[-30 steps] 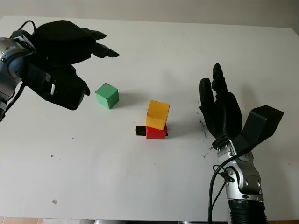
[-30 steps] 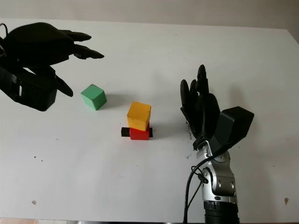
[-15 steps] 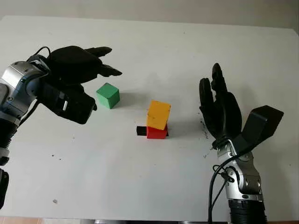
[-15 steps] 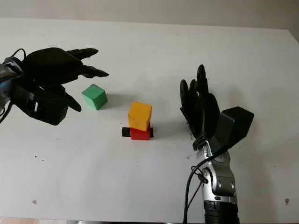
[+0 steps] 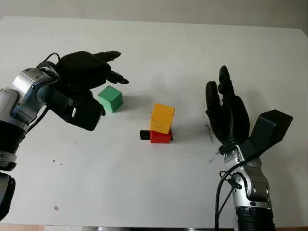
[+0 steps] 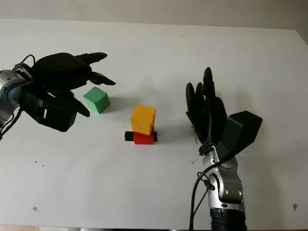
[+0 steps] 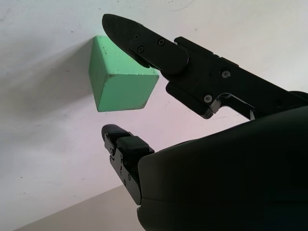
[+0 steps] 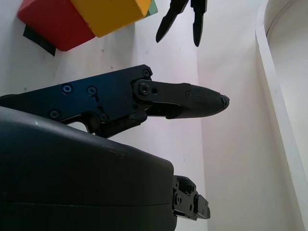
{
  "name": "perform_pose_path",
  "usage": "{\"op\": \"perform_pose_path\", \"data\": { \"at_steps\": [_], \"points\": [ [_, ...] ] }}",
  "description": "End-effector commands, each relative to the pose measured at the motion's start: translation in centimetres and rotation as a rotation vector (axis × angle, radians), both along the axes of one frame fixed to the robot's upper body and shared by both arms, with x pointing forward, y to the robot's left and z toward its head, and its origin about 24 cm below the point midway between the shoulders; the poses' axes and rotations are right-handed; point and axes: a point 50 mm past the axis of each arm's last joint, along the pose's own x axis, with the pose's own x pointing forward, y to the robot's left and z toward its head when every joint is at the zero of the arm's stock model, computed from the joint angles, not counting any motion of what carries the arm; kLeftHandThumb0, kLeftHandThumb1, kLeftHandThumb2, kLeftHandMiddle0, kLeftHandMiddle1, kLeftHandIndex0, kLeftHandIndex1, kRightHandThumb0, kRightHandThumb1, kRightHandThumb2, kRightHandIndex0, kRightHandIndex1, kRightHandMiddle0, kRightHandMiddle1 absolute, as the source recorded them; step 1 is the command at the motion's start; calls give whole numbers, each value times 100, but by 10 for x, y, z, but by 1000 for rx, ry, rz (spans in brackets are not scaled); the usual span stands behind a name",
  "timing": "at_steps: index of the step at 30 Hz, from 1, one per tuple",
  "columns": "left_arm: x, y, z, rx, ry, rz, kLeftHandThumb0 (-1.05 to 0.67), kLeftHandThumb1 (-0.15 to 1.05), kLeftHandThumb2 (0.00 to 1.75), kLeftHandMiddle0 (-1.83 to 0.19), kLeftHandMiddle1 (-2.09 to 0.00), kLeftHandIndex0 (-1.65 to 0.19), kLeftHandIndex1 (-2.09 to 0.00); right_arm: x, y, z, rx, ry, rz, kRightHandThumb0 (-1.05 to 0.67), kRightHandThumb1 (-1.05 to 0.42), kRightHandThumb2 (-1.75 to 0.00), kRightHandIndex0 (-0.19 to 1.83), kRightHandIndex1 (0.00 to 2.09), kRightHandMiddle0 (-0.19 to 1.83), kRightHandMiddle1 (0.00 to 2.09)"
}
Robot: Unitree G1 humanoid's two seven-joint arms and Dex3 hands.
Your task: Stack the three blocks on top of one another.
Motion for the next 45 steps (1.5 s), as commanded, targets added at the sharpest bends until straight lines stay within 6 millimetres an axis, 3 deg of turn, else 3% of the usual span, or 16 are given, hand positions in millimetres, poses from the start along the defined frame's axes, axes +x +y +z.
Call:
{"op": "perform_pose_path", "data": {
  "at_steps": [1, 25, 27, 30, 32, 45],
  "points": [
    [0, -1, -4, 1, -2, -9, -66, 80, 5, -2, -7, -58, -12, -3, -1, 0, 2, -8, -5, -59, -105, -46, -19, 0, -19, 0],
    [8, 5, -11, -4, -11, 21, -62, 87, 6, -10, -7, -69, -16, -5, -2, -2, 5, -6, -3, -59, -105, -47, -19, 0, -19, 0],
    [8, 5, -11, -24, -7, 19, -56, 91, 6, -16, -7, -70, -34, -5, -2, -2, 7, -6, -4, -60, -105, -46, -19, 0, -19, 0],
    [8, 4, -10, -41, -5, 7, -48, 97, 6, -23, -6, -45, -107, -5, -2, -2, 11, -8, -2, -60, -105, -46, -19, 0, -19, 0],
    [8, 4, -9, -48, -5, -2, -43, 99, 6, -27, -7, -42, -124, -5, -2, -3, 6, -10, -1, -59, -105, -47, -19, 0, -19, 0],
    [7, 9, 7, -66, 44, 39, -39, 101, 5, -32, -6, -32, -138, -4, -2, -4, 9, -4, -7, -61, -105, -44, -19, 0, -19, 0]
  ]
}}
